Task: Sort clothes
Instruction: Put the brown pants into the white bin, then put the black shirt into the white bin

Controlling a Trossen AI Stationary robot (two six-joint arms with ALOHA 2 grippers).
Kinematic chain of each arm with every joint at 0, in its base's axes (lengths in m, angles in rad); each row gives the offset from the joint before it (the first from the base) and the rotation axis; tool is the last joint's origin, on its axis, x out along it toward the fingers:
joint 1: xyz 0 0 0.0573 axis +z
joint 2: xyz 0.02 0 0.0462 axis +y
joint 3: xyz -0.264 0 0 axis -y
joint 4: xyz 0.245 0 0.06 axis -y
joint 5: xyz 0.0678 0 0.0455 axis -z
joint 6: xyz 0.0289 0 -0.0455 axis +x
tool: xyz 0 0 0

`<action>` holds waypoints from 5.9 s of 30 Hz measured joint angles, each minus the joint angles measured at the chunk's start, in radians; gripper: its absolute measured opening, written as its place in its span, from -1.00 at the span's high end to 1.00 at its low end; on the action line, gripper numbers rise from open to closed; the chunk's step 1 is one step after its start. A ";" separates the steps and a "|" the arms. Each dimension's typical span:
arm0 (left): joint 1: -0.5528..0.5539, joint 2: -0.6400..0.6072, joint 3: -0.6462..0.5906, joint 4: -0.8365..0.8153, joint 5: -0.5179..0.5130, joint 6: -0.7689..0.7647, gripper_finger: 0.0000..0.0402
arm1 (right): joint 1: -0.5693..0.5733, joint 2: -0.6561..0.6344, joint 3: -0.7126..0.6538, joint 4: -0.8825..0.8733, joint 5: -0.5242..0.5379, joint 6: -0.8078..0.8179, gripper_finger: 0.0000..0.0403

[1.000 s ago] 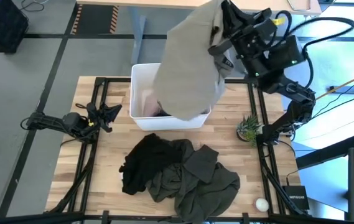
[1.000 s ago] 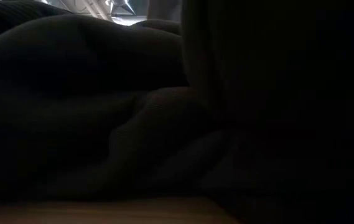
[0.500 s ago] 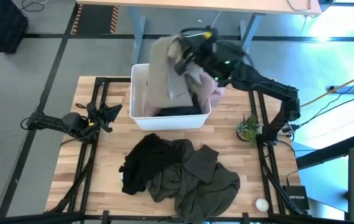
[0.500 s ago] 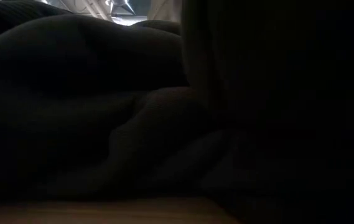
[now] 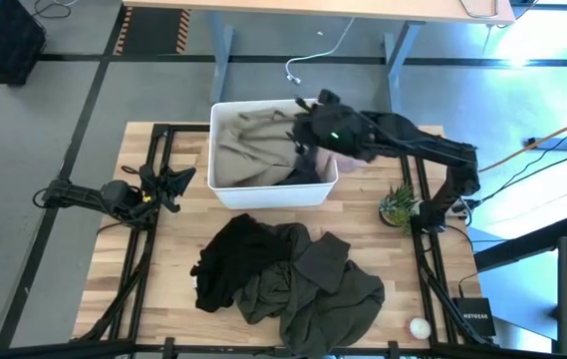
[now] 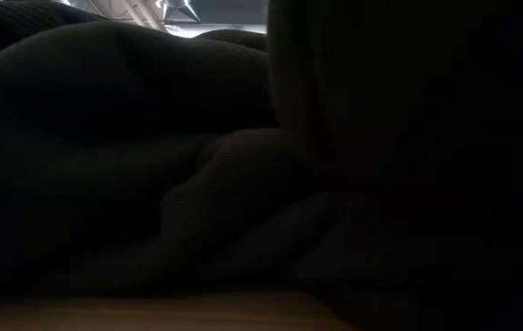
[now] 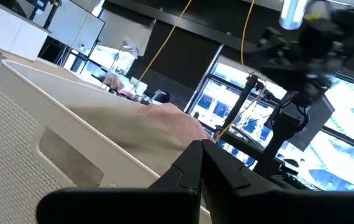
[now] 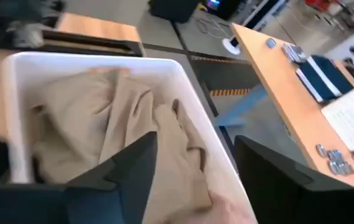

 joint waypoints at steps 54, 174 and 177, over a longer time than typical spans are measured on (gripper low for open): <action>0.000 0.000 0.000 -0.023 0.004 -0.018 0.98 | 0.285 0.227 -0.330 0.567 -0.289 -0.117 0.86; 0.001 0.000 0.000 0.034 -0.015 -0.003 0.98 | -0.231 -0.556 -1.185 0.638 -0.044 0.191 -0.02; 0.000 0.000 0.000 0.026 -0.015 -0.005 0.98 | -0.231 -0.562 -1.161 0.681 -0.079 0.191 -0.02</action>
